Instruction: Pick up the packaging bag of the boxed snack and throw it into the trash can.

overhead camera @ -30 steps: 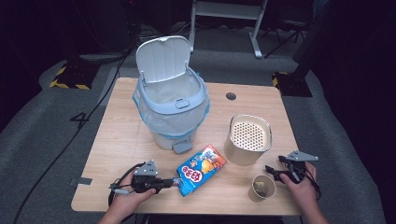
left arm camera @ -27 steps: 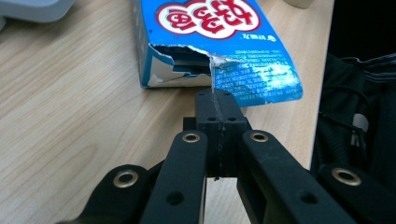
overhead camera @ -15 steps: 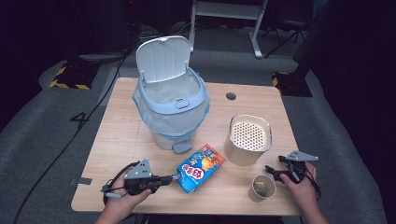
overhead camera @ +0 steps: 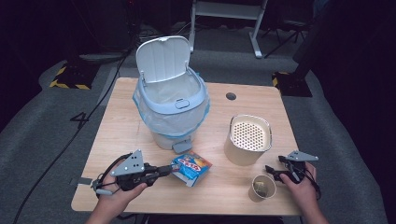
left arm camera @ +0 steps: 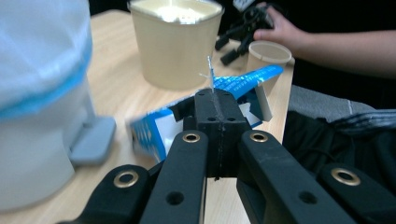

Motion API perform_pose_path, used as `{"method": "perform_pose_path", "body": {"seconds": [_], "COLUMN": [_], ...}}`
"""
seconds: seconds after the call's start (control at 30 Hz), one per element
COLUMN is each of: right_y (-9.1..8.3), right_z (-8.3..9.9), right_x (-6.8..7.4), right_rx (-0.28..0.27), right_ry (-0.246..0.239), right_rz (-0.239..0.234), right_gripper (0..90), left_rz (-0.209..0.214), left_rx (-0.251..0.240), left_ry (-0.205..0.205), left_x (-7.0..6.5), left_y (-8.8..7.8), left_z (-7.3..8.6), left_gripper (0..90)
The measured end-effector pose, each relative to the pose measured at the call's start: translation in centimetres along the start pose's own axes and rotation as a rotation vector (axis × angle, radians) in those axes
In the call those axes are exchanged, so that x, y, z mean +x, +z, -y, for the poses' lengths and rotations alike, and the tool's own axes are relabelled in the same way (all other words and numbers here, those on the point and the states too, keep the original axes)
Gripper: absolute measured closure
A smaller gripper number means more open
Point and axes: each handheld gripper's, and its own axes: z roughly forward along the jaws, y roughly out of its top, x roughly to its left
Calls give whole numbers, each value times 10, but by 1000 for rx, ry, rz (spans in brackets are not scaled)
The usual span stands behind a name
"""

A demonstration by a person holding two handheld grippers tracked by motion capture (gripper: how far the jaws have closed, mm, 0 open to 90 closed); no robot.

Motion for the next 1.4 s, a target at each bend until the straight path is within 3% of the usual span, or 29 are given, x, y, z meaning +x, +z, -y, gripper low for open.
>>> {"method": "perform_pose_path", "body": {"seconds": [0.63,0.97,1.4], "right_y": [0,0,0], "right_z": [0,0,0], "right_x": [0,0,0], "right_rx": [0,0,0], "right_ry": [0,-1,-3], "right_rz": [0,-1,-3], "right_gripper": [205,204,204], "left_rz": [-61,-87,-106], "left_rx": [-86,-133,-172], "left_ry": [87,129,143], "left_x": [3,9,17], "left_y": [-21,-29,-35], "left_z": [-62,-107,-151], "left_gripper": [900,900,900]}}
